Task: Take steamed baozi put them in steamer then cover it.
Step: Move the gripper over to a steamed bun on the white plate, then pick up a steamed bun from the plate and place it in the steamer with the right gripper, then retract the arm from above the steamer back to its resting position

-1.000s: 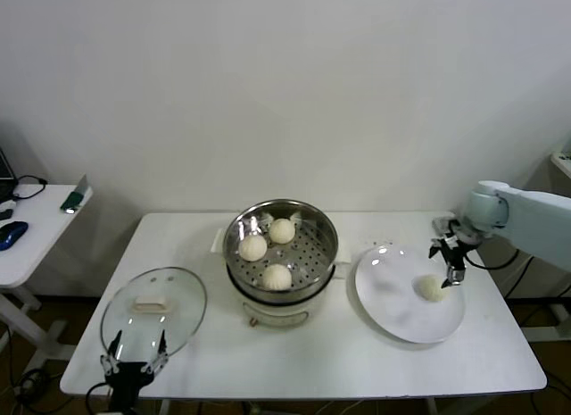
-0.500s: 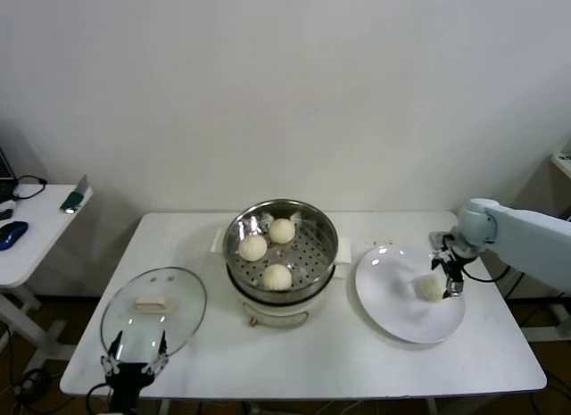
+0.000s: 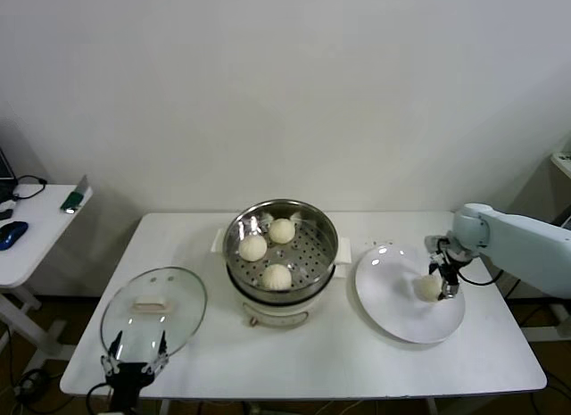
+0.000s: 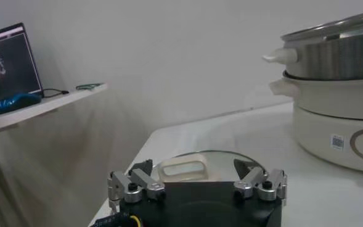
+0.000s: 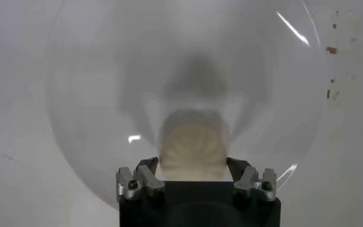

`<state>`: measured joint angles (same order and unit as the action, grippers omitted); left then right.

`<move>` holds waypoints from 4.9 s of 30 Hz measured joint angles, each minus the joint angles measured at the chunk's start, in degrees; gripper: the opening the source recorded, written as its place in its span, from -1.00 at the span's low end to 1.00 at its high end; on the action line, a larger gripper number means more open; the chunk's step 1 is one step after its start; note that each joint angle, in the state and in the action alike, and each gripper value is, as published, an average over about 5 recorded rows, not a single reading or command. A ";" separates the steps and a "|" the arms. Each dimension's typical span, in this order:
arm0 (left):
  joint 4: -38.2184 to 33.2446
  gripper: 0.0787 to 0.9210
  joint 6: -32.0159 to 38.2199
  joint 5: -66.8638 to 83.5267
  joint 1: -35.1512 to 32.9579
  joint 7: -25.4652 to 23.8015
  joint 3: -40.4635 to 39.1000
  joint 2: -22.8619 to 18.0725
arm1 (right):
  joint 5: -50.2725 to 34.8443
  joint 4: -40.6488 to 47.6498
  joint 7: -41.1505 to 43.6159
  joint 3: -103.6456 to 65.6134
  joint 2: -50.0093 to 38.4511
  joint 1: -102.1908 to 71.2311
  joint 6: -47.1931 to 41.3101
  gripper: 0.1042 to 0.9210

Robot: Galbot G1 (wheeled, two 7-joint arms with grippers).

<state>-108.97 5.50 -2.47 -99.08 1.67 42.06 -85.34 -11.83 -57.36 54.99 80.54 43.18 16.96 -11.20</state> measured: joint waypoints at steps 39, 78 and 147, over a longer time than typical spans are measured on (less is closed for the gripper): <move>-1.66 0.77 -0.20 0.66 0.37 0.02 -0.50 0.98 | -23.71 -20.27 1.87 22.01 6.92 41.79 -2.63 0.37; -1.03 0.77 -0.48 1.12 1.23 0.00 0.34 0.93 | -29.21 -19.82 -11.29 18.45 28.73 28.06 -12.94 0.36; -1.00 0.77 3.73 -2.79 3.58 1.78 1.51 6.18 | -20.58 -42.14 -46.77 -106.16 3.75 -80.81 16.26 0.76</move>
<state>-109.97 9.23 -5.26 -95.50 3.45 43.57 -79.16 -32.42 -99.50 8.21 -25.62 46.93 -63.85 5.06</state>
